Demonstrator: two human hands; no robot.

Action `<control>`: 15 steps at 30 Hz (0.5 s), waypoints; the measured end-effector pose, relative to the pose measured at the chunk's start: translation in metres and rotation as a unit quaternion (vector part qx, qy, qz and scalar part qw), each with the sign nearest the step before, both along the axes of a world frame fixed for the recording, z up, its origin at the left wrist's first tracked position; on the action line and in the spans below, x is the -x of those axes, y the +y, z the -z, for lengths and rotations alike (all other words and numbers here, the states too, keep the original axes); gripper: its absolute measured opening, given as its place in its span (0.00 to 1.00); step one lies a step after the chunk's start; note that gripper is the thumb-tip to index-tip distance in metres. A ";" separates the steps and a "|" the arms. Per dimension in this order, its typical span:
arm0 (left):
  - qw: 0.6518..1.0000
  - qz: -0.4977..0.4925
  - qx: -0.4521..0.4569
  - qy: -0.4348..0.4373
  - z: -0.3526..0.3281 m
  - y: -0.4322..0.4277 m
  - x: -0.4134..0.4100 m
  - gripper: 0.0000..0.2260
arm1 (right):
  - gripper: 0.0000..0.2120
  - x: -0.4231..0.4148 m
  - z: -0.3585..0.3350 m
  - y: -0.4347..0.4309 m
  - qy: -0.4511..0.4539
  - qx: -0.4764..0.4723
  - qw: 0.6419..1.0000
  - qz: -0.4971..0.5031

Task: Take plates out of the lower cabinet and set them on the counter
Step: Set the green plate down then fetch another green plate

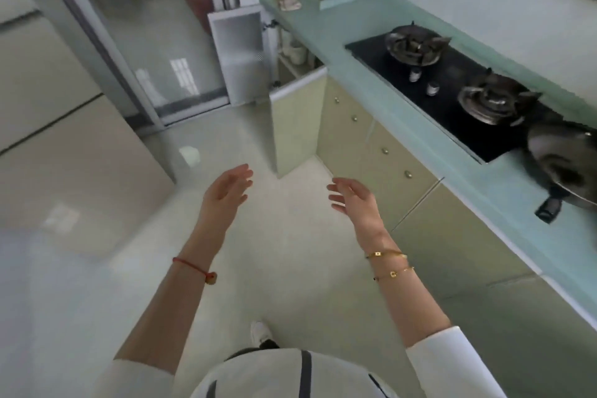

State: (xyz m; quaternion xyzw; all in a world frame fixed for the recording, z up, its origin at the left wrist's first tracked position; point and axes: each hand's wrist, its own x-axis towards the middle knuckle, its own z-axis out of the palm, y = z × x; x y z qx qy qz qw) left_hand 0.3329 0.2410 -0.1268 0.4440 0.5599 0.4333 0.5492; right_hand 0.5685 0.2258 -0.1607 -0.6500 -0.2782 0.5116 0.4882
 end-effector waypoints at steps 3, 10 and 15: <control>0.999 -0.037 0.001 0.016 -0.002 0.031 0.061 0.14 | 0.12 0.063 0.002 0.051 0.007 0.003 0.999 -0.049; 0.994 -0.105 0.017 0.021 0.003 0.102 0.142 0.15 | 0.10 0.147 0.002 0.152 0.010 0.009 0.993 -0.115; 0.992 -0.120 0.037 0.023 0.013 0.171 0.163 0.15 | 0.12 0.175 0.010 0.232 -0.003 0.013 0.990 -0.142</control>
